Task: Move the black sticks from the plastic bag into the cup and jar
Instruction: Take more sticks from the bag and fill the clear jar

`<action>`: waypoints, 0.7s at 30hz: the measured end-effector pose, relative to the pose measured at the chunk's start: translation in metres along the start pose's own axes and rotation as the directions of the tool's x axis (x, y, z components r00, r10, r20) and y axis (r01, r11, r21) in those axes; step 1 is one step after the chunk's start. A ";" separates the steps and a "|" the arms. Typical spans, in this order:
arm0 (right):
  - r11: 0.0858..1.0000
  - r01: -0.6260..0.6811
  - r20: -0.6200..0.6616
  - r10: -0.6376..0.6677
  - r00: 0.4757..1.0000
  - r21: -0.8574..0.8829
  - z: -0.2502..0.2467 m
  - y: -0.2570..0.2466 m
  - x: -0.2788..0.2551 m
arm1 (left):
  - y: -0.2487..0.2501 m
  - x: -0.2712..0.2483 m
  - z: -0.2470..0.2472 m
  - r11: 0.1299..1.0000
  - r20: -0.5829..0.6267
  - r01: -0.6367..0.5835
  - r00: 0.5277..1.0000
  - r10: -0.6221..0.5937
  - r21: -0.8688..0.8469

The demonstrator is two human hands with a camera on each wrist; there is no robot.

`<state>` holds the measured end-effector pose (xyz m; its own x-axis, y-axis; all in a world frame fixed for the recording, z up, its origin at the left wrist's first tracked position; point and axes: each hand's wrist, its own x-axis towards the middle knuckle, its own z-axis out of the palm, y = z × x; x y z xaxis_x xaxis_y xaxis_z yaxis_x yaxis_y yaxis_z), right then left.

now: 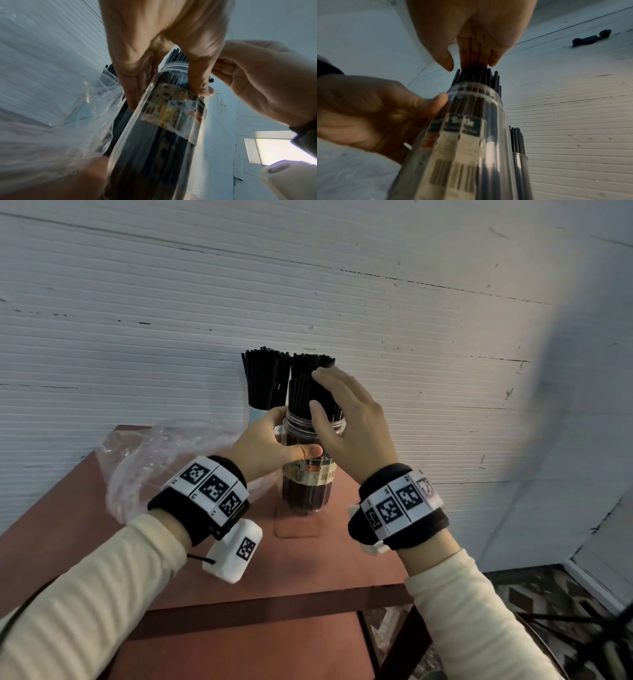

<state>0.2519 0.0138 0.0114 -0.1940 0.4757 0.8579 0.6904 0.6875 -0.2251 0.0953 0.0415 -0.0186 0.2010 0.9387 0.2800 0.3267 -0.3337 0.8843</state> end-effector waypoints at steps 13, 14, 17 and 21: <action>0.822 -0.551 0.431 0.450 0.782 0.143 -0.013 0.045 0.007 | -0.005 0.010 0.001 0.973 0.135 -0.042 0.988 0.074 -0.226; 0.818 -0.555 0.423 0.454 0.784 0.151 -0.014 0.049 0.008 | -0.004 0.013 0.000 0.975 0.162 -0.038 0.984 0.075 -0.218; 0.810 -0.561 0.382 0.470 0.795 0.172 -0.023 0.063 0.011 | 0.000 0.023 -0.003 0.987 0.092 -0.025 0.995 0.040 -0.158; 0.783 -0.602 0.284 0.548 0.787 0.156 -0.033 0.089 0.016 | 0.004 0.054 -0.011 0.991 -0.389 -0.074 0.921 0.024 -0.112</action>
<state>0.3330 0.0649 0.0206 0.0278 0.9068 0.4207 0.5487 0.3380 -0.7647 0.0973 0.0915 0.0037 -0.1667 0.8897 0.4249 0.2055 -0.3901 0.8975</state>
